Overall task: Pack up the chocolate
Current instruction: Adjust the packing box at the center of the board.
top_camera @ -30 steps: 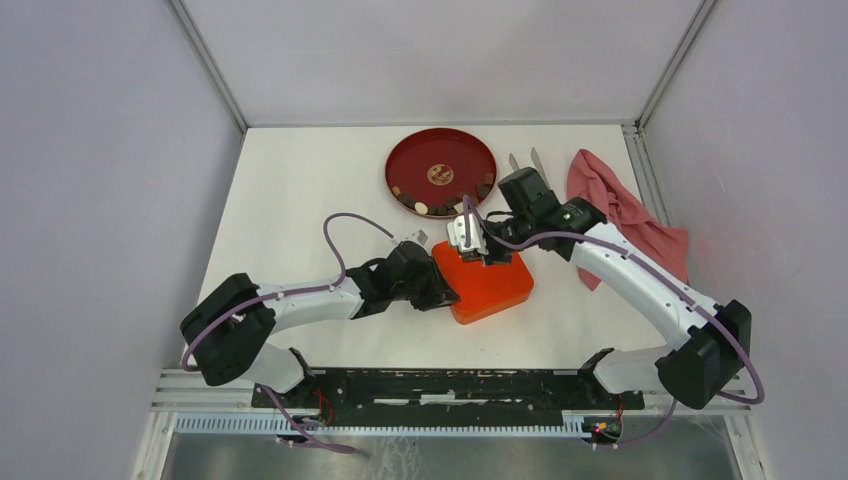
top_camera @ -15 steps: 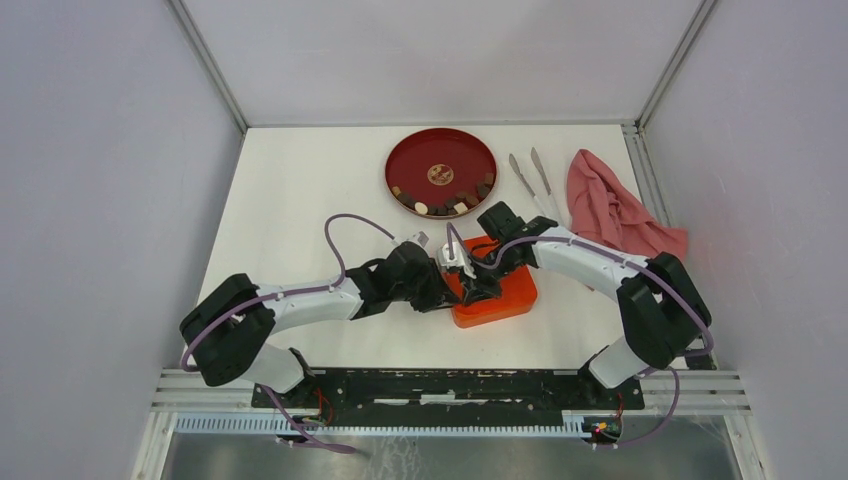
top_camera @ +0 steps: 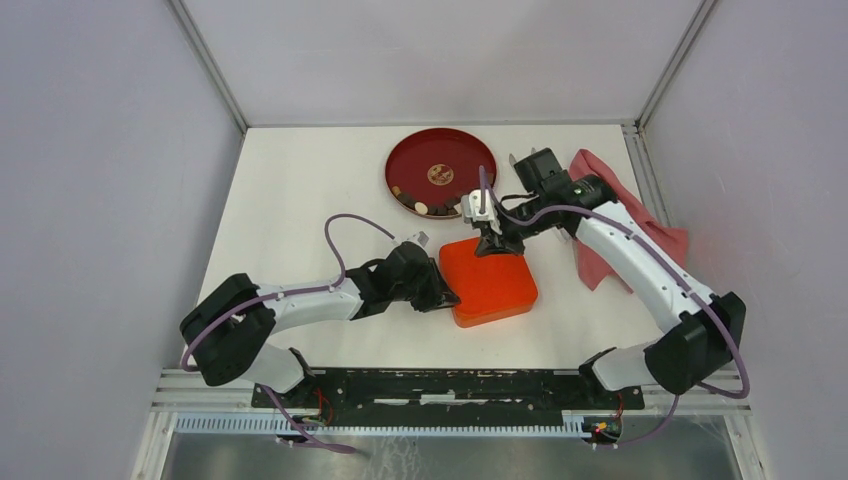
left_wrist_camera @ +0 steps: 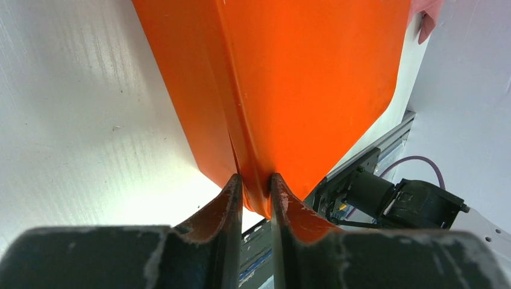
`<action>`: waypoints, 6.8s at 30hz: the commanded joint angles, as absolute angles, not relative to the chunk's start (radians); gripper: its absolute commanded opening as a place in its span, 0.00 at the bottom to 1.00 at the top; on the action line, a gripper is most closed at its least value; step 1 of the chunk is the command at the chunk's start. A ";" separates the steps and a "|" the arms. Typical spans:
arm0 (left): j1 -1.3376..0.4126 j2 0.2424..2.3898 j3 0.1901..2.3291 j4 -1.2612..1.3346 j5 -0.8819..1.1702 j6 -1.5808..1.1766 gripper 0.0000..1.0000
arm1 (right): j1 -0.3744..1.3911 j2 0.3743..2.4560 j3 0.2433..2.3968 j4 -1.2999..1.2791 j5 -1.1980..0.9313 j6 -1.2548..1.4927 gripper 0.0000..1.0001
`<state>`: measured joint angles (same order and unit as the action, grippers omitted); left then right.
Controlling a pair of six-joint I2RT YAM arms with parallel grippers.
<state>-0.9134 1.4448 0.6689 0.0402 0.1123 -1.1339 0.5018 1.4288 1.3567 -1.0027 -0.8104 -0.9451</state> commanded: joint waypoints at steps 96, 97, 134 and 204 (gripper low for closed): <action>-0.932 1.453 0.735 -0.069 0.077 -1.016 0.32 | 0.319 1.459 1.032 -0.566 -0.505 -0.779 0.50; -0.932 1.449 0.740 -0.079 0.062 -1.014 0.32 | 0.311 1.453 1.051 -0.579 -0.464 -0.803 0.51; -1.275 1.085 0.242 0.579 -0.251 -1.000 0.53 | 0.856 0.942 0.416 -0.146 -0.543 -1.210 0.64; -1.339 1.486 0.166 0.963 -0.501 -1.562 0.47 | 1.031 1.006 0.480 -0.127 -0.248 -1.052 0.35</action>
<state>-1.3369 1.4574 0.1837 0.8680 -0.4675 -1.4830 1.0264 1.0023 0.4358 -0.1223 -0.2893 -1.0607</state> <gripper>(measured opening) 0.481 0.349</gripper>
